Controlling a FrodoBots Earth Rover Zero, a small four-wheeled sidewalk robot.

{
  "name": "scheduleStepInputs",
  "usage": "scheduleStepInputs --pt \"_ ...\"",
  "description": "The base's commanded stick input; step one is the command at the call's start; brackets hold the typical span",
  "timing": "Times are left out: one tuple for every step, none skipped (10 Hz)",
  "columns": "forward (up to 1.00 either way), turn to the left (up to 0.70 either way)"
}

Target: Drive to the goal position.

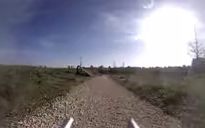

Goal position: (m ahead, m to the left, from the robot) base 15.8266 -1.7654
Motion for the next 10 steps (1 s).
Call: scheduleStepInputs --pt "0.5 0.0" --pt "0.5 0.0" --pt "0.5 0.0" --pt "0.5 0.0" --pt "0.5 0.0" --pt "0.5 0.0" --pt "0.5 0.0" --pt "0.5 0.0" --pt "0.5 0.0" --pt "0.5 0.0"
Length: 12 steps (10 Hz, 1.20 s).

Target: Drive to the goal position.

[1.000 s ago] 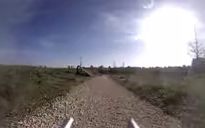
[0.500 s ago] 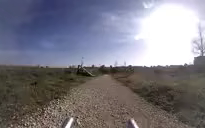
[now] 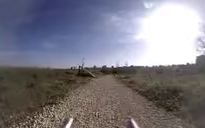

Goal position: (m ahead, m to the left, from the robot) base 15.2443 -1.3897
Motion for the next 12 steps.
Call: scheduleStepInputs --pt "0.5 0.0" --pt "0.5 0.0" --pt "0.5 0.0" --pt "0.5 0.0" --pt "0.5 0.0" --pt "0.5 0.0" --pt "0.5 0.0" --pt "0.5 0.0" --pt "0.5 0.0" --pt "0.5 0.0" --pt "0.5 0.0" --pt "0.5 0.0"
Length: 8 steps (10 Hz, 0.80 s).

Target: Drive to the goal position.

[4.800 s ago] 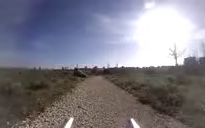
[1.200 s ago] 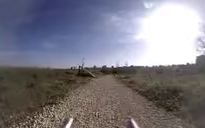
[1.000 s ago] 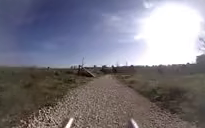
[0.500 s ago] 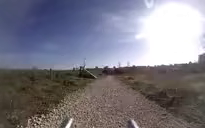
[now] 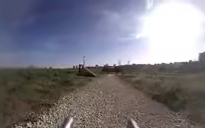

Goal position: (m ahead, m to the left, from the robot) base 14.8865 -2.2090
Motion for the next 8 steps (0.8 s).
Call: scheduleStepInputs --pt "0.5 0.0" --pt "0.5 0.0" --pt "0.5 0.0" --pt "0.5 0.0" --pt "0.5 0.0" --pt "0.5 0.0" --pt "0.5 0.0" --pt "0.5 0.0"
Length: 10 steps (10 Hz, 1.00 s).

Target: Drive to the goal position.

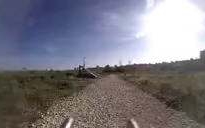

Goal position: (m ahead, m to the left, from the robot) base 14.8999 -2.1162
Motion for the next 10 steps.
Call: scheduleStepInputs --pt "0.5 0.0" --pt "0.5 0.0" --pt "0.5 0.0" --pt "0.5 0.0" --pt "0.5 0.0" --pt "0.5 0.0" --pt "0.5 0.0" --pt "0.5 0.0" --pt "0.5 0.0" --pt "0.5 0.0"
